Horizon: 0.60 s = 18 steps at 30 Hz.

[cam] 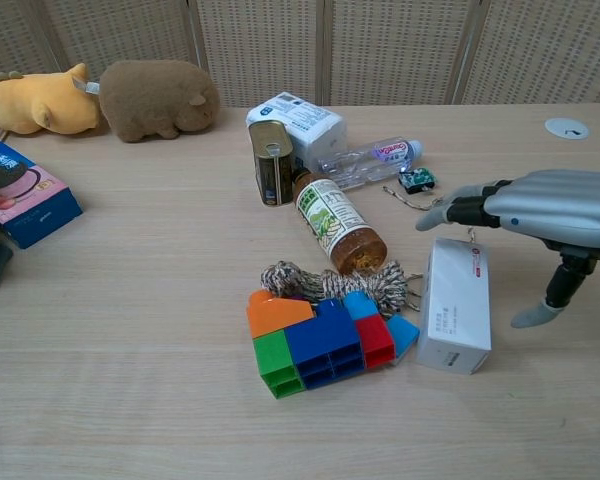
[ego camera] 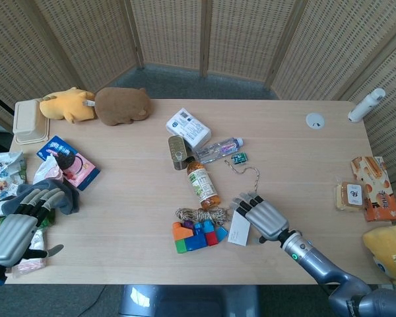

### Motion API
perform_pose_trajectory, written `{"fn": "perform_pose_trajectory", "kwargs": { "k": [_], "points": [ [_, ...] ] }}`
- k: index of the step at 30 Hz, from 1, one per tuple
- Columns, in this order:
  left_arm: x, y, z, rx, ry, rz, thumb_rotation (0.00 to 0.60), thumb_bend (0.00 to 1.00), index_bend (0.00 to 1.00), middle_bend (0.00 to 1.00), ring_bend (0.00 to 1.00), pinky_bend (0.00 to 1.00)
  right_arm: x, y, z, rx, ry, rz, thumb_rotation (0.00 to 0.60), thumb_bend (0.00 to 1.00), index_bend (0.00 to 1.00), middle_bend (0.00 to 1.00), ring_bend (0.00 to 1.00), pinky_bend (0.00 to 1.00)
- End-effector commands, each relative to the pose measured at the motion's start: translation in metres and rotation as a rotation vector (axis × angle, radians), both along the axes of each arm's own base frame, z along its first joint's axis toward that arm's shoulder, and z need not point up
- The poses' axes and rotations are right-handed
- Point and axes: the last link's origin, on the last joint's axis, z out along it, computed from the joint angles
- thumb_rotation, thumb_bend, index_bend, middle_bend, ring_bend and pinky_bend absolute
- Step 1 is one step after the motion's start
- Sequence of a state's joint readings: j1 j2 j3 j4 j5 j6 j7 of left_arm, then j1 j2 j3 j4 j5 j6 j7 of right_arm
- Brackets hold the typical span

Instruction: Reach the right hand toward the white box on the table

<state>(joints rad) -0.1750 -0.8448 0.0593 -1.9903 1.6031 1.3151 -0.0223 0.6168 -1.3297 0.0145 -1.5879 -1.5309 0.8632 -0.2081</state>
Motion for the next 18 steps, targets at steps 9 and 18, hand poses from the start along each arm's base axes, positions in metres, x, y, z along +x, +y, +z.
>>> {"fn": "perform_pose_trajectory", "kwargs": {
  "k": [9,18],
  "points": [
    [0.001,0.000,0.000,0.002,-0.001,0.001,0.600,0.00,0.00,0.00,0.00,0.00,-0.008,-0.005,-0.017,0.048,0.063,0.040,0.600,0.03,0.00,0.00,0.00,0.00],
    [0.001,0.000,0.001,0.001,-0.005,0.004,0.600,0.00,0.00,0.00,0.00,0.00,-0.017,-0.011,-0.020,0.045,0.079,0.025,0.600,0.03,0.00,0.00,0.00,0.00]
  ]
}}
